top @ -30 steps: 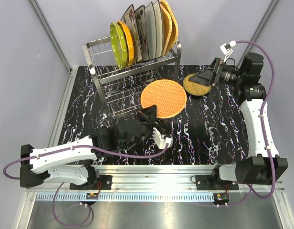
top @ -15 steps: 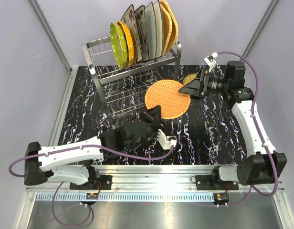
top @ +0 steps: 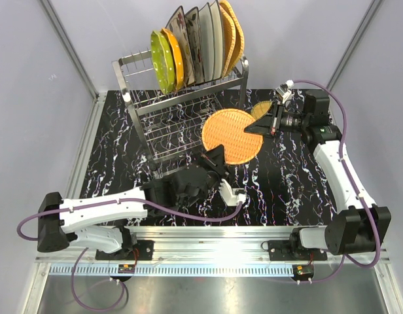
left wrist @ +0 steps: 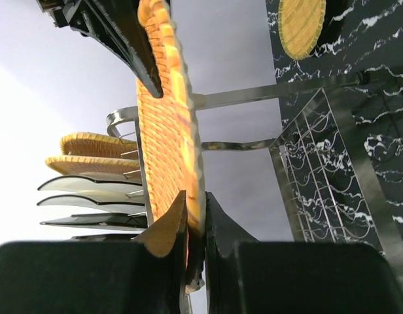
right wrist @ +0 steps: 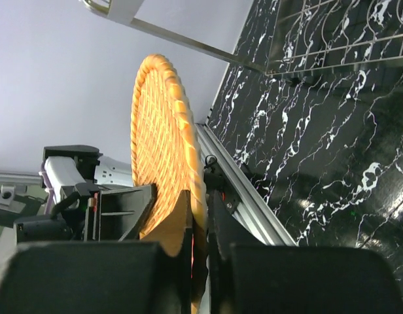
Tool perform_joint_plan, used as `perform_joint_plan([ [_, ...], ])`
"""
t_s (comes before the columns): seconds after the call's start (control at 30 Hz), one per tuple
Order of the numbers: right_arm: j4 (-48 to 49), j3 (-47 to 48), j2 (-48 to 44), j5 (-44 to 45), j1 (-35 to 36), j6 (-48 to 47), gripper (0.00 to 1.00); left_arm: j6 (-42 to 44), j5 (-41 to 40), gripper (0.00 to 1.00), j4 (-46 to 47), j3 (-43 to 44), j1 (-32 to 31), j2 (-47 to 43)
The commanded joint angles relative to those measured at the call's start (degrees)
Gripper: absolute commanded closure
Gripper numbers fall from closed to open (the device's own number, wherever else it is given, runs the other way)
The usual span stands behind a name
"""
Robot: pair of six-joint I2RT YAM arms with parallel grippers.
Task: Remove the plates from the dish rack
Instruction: Pass the plate from the left arm to the right
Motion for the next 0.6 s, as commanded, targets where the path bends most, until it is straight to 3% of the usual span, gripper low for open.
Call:
perform_joint_plan([
  [0.0, 5.77, 0.23, -1.57, -4.41, 0.45, 3.28, 1.00, -3.06, -1.34, 0.95, 7.74, -0.07, 0.00, 0.07],
  [0.07, 5.95, 0.41, -1.74, -4.24, 0.45, 3.36, 1.00, -4.99, -0.99, 0.75, 8.79, -0.34, -0.09, -0.36],
  [0.1, 6.12, 0.32, -1.65, -3.80, 0.45, 3.28, 1.00, -6.30, -0.47, 0.56, 8.71, -0.43, -0.09, -0.36],
  [0.2, 7.00, 0.32, -1.92, -3.36, 0.02, 3.19, 1.00, -10.95, -0.29, 0.26, 9.06, -0.78, -0.09, -0.98],
  [0.27, 7.00, 0.32, -1.83, -3.18, -0.95, 2.40, 1.00, -13.33, -0.20, 0.18, 10.81, -1.48, -0.09, -1.68],
  [0.33, 6.39, 0.32, -1.65, -3.27, -2.35, 0.83, 1.00, -16.59, 0.76, 0.04, 11.17, -2.10, -0.09, -2.91],
  [0.57, 1.21, 0.94, 0.10, -2.04, -8.23, -6.47, 1.00, -28.62, 4.72, 0.01, 5.72, -1.48, 0.26, -5.81],
])
